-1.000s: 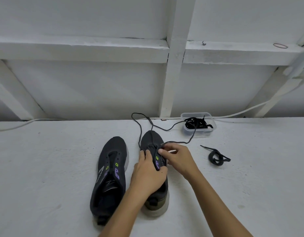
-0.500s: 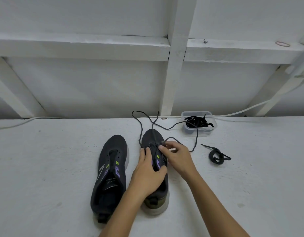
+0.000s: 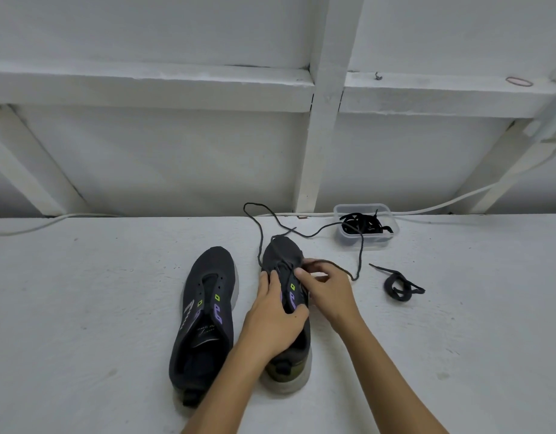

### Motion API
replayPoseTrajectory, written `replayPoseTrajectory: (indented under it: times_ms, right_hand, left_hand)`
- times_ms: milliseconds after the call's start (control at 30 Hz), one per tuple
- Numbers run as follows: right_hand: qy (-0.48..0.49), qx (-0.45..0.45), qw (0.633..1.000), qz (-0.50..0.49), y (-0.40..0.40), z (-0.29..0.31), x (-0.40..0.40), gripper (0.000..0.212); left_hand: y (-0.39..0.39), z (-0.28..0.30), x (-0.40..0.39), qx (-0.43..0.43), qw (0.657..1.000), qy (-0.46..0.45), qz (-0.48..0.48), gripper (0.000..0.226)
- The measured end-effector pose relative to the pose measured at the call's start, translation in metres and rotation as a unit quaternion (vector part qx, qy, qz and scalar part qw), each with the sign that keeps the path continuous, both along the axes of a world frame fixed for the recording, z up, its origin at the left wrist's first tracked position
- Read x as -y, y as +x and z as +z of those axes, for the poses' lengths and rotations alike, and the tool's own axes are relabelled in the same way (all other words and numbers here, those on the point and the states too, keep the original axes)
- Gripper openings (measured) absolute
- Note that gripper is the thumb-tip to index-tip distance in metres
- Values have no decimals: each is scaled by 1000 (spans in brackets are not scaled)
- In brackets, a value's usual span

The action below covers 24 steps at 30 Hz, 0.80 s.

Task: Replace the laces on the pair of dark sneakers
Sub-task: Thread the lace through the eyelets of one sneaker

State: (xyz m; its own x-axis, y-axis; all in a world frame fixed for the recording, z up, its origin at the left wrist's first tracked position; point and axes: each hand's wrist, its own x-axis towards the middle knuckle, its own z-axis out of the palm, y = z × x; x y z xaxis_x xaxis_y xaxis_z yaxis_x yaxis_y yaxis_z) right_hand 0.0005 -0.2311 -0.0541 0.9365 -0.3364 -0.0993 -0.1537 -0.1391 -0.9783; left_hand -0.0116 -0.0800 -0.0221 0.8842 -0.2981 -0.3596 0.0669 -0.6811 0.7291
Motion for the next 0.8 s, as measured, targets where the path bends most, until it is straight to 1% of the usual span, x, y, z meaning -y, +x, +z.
replayPoseTrajectory:
  times_ms: [100, 133, 167, 200, 233, 267, 300, 333, 400, 433, 467, 533, 600, 633, 667, 733, 767, 800]
  right_hand:
    - [-98, 9, 995, 2, 7, 2, 1, 5]
    - [-102, 8, 995, -9, 9, 3, 1, 6]
    - [-67, 6, 997, -41, 11, 4, 2, 7]
    - [-5, 7, 996, -87, 11, 8, 3, 10]
    - [54, 11, 990, -131, 11, 11, 5, 12]
    - [84, 14, 984, -158, 11, 14, 8, 12]
    - [80, 10, 984, -157, 10, 14, 10, 12]
    - [63, 1, 990, -127, 8, 14, 12, 10]
    - [11, -19, 1000, -16, 4, 11, 10, 7]
    - [-18, -19, 999, 22, 3, 9, 8, 6]
    - [-43, -12, 998, 34, 2, 7, 6, 6]
    - [-75, 10, 997, 21, 3, 4, 5, 2]
    - [-104, 14, 994, 10, 5, 4, 4, 5]
    - [-88, 12, 996, -10, 7, 4, 4, 7]
    - [-42, 11, 998, -47, 8, 6, 5, 9]
    - [58, 19, 989, -133, 10, 12, 8, 11]
    - [70, 22, 985, -153, 10, 13, 11, 11]
    - [62, 17, 986, -151, 8, 14, 12, 12]
  left_hand:
    - [0, 0, -1, 2, 1000, -1, -2, 92]
    - [0, -1, -1, 1, 1000, -2, -2, 92]
    - [0, -1, -1, 0, 1000, -2, -3, 91]
    - [0, 0, -1, -2, 1000, -3, -5, 91]
    - [0, 0, -1, -3, 1000, -4, -7, 90]
    - [0, 0, -2, -4, 1000, -5, -10, 90]
    - [0, 1, -2, -6, 1000, -6, -11, 91]
    - [0, 1, -2, -6, 1000, -6, -12, 91]
    - [0, 1, -2, -4, 1000, -4, -11, 92]
    - [1, 2, -2, -3, 1000, -1, -11, 92]
    - [1, 2, -1, -2, 1000, 1, -10, 92]
    - [1, 3, -1, -2, 1000, 1, -9, 92]
    - [0, 2, -1, -3, 1000, -1, -9, 92]
    - [0, 2, -1, -4, 1000, -2, -9, 92]
    - [-1, 2, -1, -5, 1000, -3, -9, 91]
    - [-1, 2, -1, -5, 1000, -8, -7, 90]
    - [-1, 2, -2, -4, 1000, -11, -5, 89]
    - [-1, 3, -2, -3, 1000, -14, -4, 88]
